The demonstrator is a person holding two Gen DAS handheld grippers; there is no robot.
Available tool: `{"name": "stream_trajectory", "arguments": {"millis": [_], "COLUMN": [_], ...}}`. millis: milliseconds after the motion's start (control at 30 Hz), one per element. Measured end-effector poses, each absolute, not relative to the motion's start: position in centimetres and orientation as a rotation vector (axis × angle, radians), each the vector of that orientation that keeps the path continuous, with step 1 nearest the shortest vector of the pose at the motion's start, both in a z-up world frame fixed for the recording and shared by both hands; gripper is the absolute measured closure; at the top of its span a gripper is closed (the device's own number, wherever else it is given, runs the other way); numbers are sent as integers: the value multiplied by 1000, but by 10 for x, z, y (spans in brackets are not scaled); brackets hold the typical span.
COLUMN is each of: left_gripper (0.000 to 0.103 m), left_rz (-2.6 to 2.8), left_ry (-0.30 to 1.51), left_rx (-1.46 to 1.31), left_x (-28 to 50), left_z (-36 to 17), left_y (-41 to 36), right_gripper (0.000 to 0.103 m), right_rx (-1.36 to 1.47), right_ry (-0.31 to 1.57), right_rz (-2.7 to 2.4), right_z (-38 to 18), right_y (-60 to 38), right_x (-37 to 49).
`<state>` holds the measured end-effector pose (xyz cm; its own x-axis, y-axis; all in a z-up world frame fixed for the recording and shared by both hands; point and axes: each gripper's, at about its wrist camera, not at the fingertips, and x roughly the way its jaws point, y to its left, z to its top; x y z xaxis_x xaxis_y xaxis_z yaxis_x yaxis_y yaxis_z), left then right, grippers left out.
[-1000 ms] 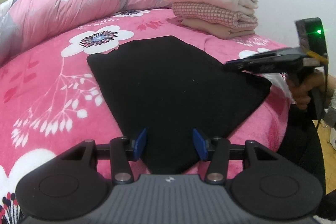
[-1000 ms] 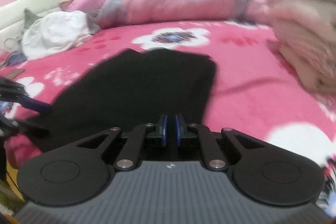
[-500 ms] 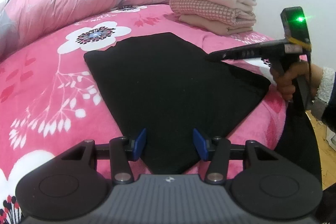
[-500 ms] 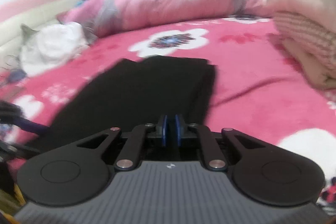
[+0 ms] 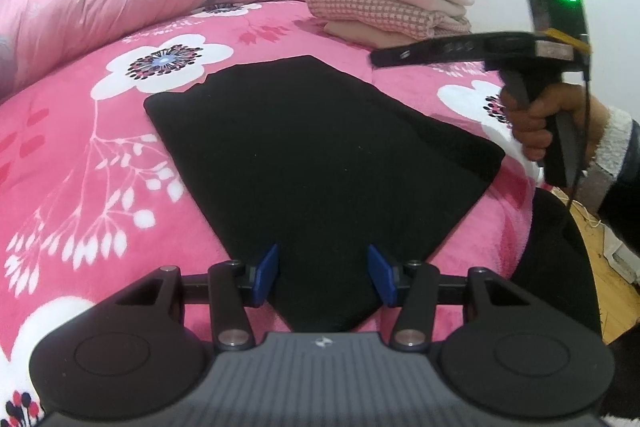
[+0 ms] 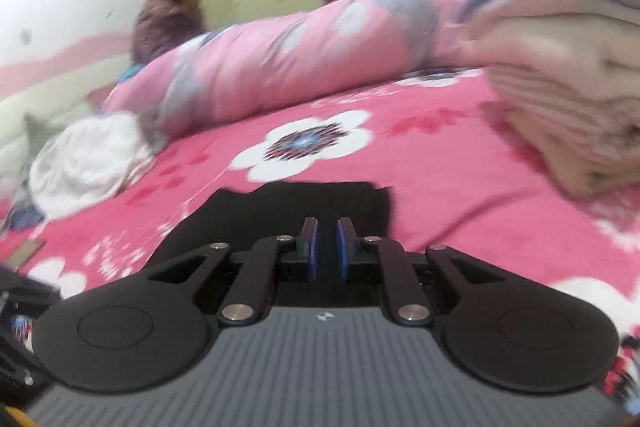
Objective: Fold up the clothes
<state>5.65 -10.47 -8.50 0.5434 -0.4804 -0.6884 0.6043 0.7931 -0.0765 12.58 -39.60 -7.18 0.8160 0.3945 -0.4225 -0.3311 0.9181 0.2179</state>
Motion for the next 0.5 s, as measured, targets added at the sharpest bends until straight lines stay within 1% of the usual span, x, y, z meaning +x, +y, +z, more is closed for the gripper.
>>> {"name": "stream_trajectory", "arguments": {"millis": [133,167,200,233,367,500], "left_gripper": [52,52,52,52,52,51], "left_rz": [-649,-650,-650,-649,-642,-631], "left_ry": [761,761,761,761,760,760], "left_rx": [161,156,154,152,144,136], "left_x": [57,57,57,57,56,56], "left_z": [-85,-85,-86,-86,-86,-86], "left_y": [-103,-102,-102,-101,-101,-102], "right_gripper": [95,91,86,86,86,86], "right_rx": [74,79,104,129,56,68], "right_ry": [586,600,601,602,584,559], "right_rz": [352,342,334,325,206,182], "right_z": [-86,-90,-92,-95,-90,-81], "right_y": [-390,-392,-398,-404,-405,-409], "right_x": [143,145,146,147,138,121]}}
